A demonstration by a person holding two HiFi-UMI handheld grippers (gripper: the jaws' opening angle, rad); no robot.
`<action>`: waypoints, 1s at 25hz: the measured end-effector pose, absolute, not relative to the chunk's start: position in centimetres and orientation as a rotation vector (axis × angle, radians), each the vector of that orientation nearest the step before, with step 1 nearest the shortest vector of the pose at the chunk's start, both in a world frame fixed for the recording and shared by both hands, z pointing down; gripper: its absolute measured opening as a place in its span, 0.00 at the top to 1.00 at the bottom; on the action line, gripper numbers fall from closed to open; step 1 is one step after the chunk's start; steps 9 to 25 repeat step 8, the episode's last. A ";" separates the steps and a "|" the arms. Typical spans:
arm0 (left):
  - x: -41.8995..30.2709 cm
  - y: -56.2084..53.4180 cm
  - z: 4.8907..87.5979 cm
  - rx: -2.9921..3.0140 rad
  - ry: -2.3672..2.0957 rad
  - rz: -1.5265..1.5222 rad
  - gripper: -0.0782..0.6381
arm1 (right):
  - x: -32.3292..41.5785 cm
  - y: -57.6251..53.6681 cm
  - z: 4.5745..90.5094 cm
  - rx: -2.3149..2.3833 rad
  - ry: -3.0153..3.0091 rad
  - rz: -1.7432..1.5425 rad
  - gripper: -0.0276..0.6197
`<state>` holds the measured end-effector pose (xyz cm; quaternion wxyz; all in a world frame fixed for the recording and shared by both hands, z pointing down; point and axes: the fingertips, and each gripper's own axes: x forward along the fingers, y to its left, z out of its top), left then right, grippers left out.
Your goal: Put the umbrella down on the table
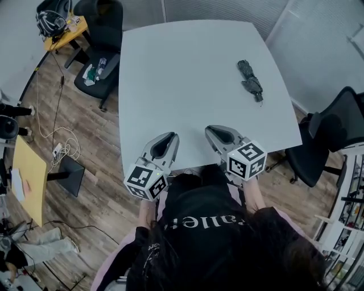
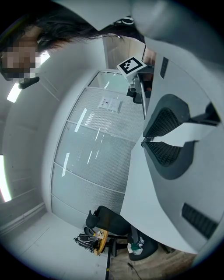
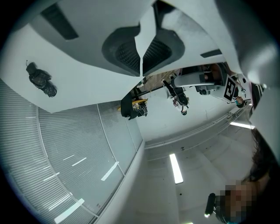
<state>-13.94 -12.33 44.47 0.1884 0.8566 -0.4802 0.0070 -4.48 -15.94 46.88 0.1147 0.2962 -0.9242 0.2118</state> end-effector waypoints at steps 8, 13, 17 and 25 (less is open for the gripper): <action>-13.5 -13.5 44.3 2.416 -1.354 0.021 0.82 | -4.0 -17.0 46.7 0.859 -2.704 0.601 0.91; -13.5 -13.5 44.3 2.416 -1.354 0.021 0.82 | -4.0 -17.0 46.7 0.859 -2.704 0.601 0.91; -13.5 -13.5 44.3 2.416 -1.354 0.021 0.82 | -4.0 -17.0 46.7 0.859 -2.704 0.601 0.91; -13.5 -13.5 44.3 2.416 -1.354 0.021 0.82 | -4.0 -17.0 46.7 0.859 -2.704 0.601 0.91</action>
